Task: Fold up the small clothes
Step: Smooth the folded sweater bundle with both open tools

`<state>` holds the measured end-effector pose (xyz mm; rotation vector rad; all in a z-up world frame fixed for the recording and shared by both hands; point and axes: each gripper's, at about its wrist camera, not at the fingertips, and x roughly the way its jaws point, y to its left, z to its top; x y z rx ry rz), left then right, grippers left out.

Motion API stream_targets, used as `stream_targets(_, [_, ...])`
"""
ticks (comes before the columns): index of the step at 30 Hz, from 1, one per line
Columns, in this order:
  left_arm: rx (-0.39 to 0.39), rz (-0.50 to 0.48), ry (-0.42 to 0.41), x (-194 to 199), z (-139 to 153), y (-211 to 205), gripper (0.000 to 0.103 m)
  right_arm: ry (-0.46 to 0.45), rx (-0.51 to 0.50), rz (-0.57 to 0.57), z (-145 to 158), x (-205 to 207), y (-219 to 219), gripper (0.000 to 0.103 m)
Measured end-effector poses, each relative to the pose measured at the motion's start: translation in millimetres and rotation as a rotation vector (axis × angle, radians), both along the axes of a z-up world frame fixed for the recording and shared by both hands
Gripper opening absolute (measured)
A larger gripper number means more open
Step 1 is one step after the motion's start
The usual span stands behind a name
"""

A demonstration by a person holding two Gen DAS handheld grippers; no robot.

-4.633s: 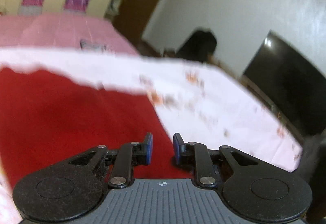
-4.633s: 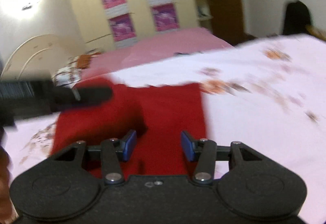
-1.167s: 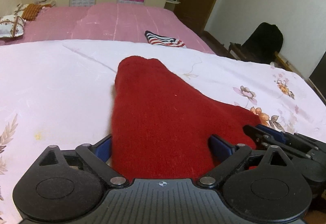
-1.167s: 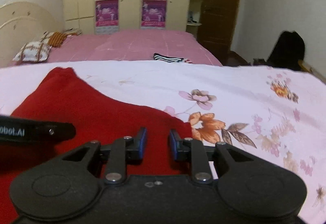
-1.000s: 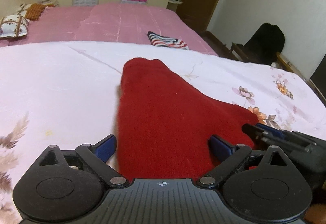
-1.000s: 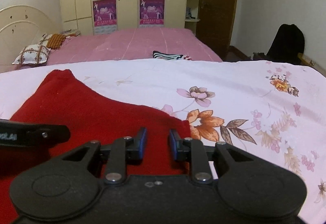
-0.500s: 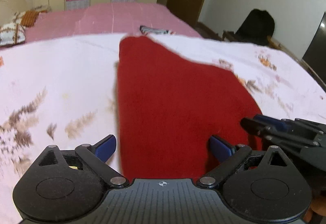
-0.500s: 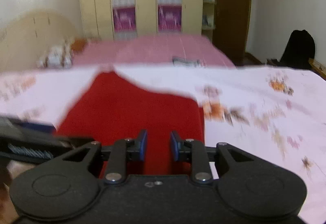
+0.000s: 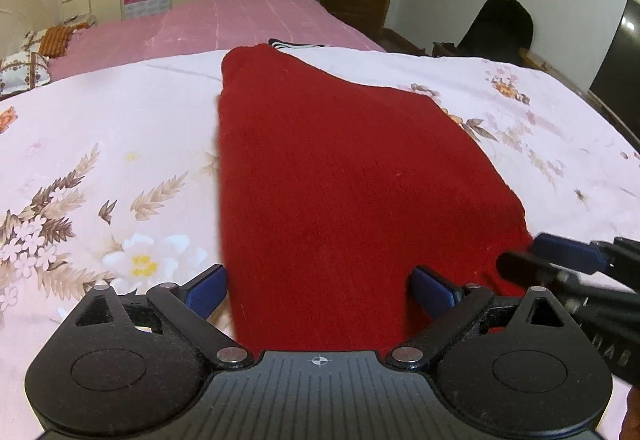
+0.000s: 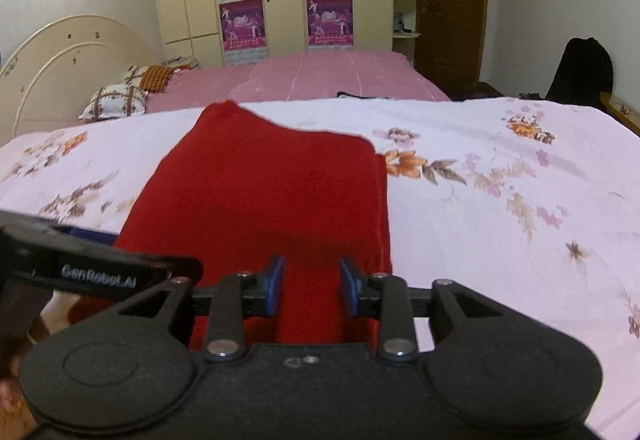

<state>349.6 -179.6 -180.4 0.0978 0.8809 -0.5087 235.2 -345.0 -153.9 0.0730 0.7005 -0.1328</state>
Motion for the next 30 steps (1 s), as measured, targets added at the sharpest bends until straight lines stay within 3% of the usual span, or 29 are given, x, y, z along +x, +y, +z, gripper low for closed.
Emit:
stream_targets(7, [-0.007, 0.008, 0.038, -0.9, -4.8, 5.1, 0.097, 0.064, 0.014, -0.010, -9.6, -5.6, -9.6, 0.052])
stream_targets(10, [-0.023, 0.007, 0.060, -2.8, -12.4, 9.1, 0.097, 0.094, 0.021, 0.000, -16.6, -5.5, -11.7, 0.047])
stream_targets(15, [-0.034, 0.002, 0.048, -12.7, -16.9, 12.2, 0.097, 0.106, 0.061, -0.009, -23.7, -6.5, -18.0, 0.046])
stream_targets(17, [-0.039, -0.003, 0.061, -13.1, -14.5, 12.8, 0.097, 0.101, 0.083, -0.015, -23.3, -10.3, -19.8, 0.039])
stream_targets(20, [-0.055, -0.019, 0.070, -19.5, -8.3, 17.8, 0.097, 0.086, 0.056, -0.016, -19.3, -16.4, -16.2, 0.017])
stream_targets(22, [-0.068, -0.023, 0.077, -22.2, -5.8, 22.1, 0.097, 0.077, 0.054, -0.023, -16.2, -20.1, -18.4, 0.015])
stream_targets(27, [-0.039, -0.041, 0.054, -26.9, -15.6, 20.3, 0.099, 0.072, 0.070, -0.046, -25.3, -25.4, -26.6, 0.015])
stream_targets(30, [-0.064, -0.025, 0.097, -22.1, -8.4, 23.3, 0.099, 0.087, 0.070, -0.045, -19.8, -23.3, -26.9, 0.028])
